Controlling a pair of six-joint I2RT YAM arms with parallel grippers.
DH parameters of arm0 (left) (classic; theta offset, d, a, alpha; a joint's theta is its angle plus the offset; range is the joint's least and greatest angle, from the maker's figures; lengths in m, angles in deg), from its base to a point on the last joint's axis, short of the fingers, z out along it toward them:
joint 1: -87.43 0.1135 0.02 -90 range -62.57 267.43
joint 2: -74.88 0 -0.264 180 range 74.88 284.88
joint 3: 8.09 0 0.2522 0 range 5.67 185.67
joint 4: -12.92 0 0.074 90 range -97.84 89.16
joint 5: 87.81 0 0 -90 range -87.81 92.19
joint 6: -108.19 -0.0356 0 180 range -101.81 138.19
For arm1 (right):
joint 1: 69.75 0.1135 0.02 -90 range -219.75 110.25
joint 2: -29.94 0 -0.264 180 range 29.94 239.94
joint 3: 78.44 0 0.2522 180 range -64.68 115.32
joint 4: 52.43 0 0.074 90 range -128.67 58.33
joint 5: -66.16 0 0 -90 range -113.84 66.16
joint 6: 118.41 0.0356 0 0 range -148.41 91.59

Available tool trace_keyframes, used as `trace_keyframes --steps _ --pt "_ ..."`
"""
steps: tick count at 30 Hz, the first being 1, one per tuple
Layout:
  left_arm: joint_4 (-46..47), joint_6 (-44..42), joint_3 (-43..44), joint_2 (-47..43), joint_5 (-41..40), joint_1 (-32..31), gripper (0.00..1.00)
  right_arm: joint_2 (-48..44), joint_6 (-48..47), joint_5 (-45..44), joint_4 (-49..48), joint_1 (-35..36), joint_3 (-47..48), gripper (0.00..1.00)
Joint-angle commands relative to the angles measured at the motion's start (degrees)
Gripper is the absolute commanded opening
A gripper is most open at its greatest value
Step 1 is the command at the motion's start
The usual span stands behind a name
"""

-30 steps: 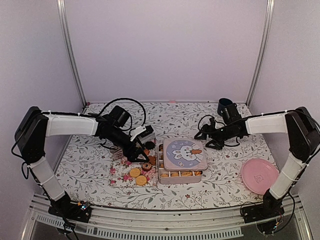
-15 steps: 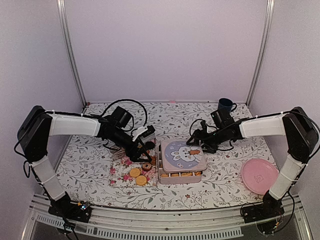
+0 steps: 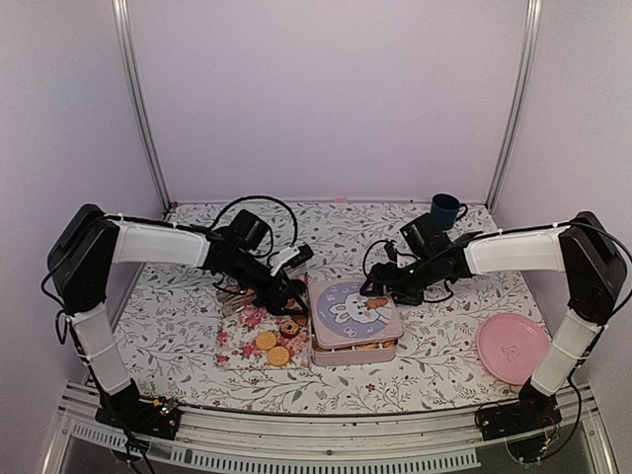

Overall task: Pack the cookies
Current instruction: Adjust the box lid on the plate.

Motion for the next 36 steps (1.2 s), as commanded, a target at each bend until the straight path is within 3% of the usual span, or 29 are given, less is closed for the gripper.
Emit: trace_keyframes --steps 1,18,36 --pt "1.1 0.2 1.1 1.0 1.4 -1.3 0.88 -2.8 0.1 -1.8 2.8 2.3 0.8 0.87" --pt "2.1 -1.2 1.0 3.1 1.4 -3.0 0.88 -9.2 5.1 -5.6 5.6 8.4 -2.9 0.87" --pt "0.5 -4.2 -1.0 -0.1 0.3 -6.6 0.84 -9.7 -0.1 -11.1 11.9 4.6 -4.1 0.90"
